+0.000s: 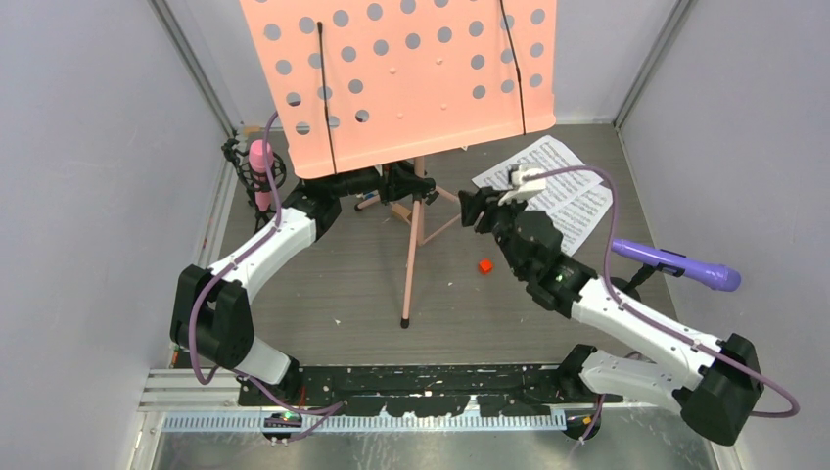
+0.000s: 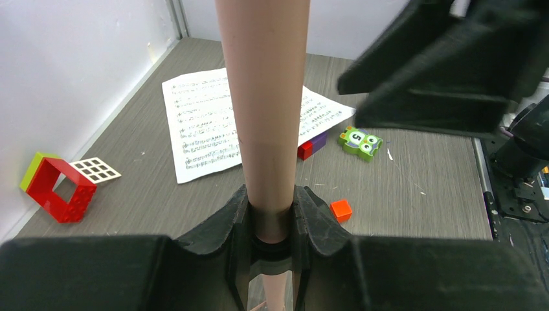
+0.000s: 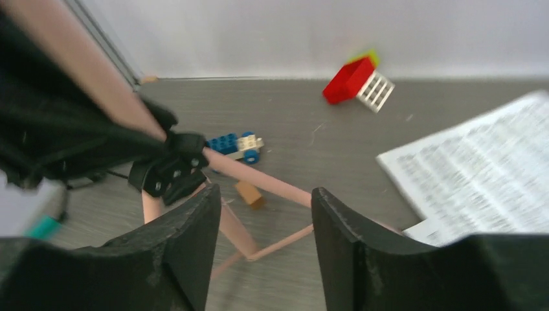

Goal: Pack up the instrument practice props

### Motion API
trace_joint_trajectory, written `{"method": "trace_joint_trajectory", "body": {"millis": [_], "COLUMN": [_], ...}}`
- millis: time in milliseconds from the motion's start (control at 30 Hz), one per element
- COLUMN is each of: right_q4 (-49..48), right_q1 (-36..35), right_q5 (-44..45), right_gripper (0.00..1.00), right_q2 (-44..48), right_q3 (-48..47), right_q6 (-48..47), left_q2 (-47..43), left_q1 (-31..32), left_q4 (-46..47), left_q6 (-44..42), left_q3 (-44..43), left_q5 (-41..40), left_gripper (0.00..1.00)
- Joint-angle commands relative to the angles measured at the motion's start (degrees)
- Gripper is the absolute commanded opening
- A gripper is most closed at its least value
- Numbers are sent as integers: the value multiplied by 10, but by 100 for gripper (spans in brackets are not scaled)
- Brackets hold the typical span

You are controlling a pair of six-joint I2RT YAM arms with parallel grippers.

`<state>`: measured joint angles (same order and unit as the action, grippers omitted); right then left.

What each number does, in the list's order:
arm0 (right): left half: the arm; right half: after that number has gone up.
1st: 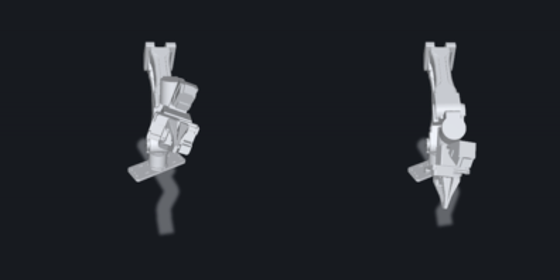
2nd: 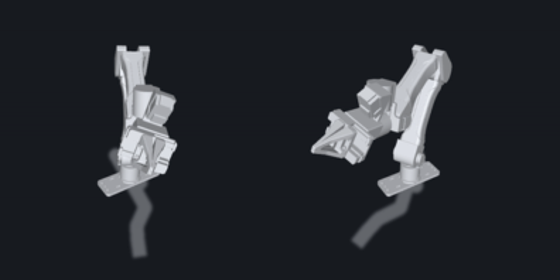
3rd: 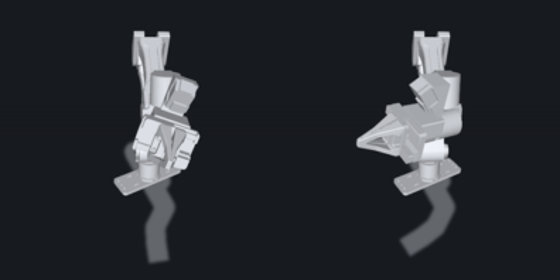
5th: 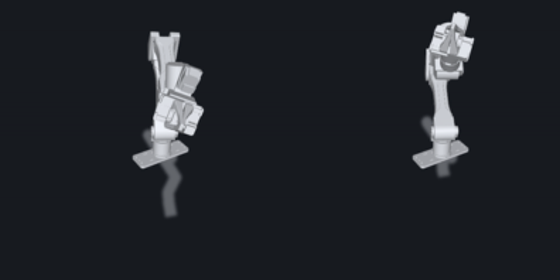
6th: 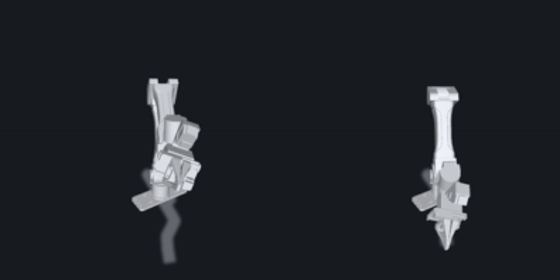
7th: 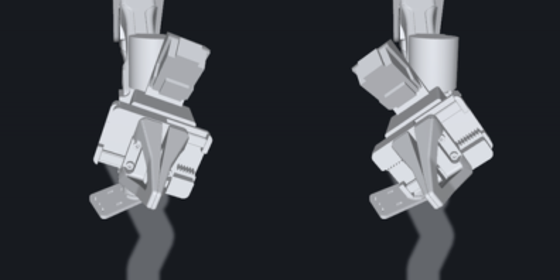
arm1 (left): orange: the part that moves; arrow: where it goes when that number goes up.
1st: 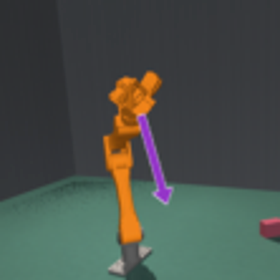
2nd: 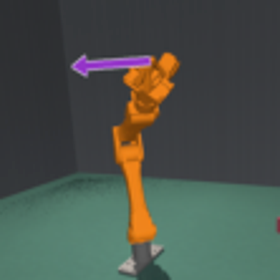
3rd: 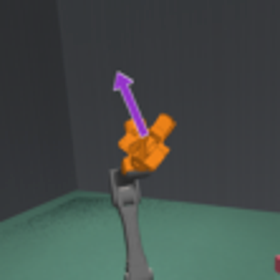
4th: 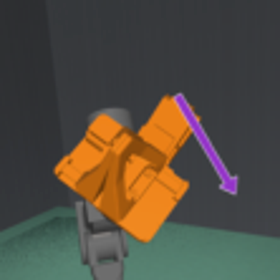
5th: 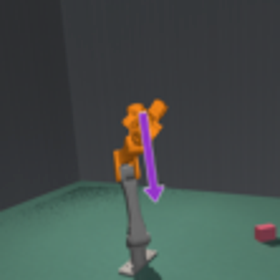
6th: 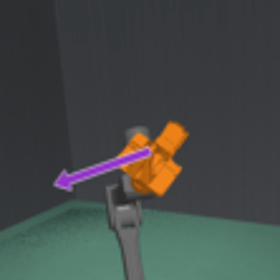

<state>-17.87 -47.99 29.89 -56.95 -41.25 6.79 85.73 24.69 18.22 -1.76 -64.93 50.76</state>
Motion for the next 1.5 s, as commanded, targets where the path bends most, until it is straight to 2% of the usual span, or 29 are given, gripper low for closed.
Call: {"method": "trace_joint_trajectory", "body": {"millis": [0,67,200,467,833,967,1167,1467], "right_q4": [139,113,97,100,3,-11,36,174], "right_q1": [96,140,156,156,156,156,156,156], "right_q5": [-118,-209,-277,-356,-408,-407,-378,-272], "right_gripper": [55,53,51,44,46,47,48,49], "right_q2": [-31,-46,-86,-156,-153,-143,-124,-60], "right_q3": [-53,-43,-62,-109,-87,-78,-77,-58], "right_q6": [385,454,514,536,561,567,539,452], "left_q2": [14,16,15,14,14,13,13,10], "left_q1": [9,9,9,9,9,9,9,9], "left_q4": [-67,-66,-66,-66,-65,-65,-65,-64], "left_q6": [-29,-27,-27,-27,-26,-27,-26,-26], "left_q3": [8,6,6,6,6,6,6,7], "left_q5": [-12,-10,-9,-9,-8,-8,-8,-9], "left_gripper": [0,0,0,0,0,0,0,0]}}
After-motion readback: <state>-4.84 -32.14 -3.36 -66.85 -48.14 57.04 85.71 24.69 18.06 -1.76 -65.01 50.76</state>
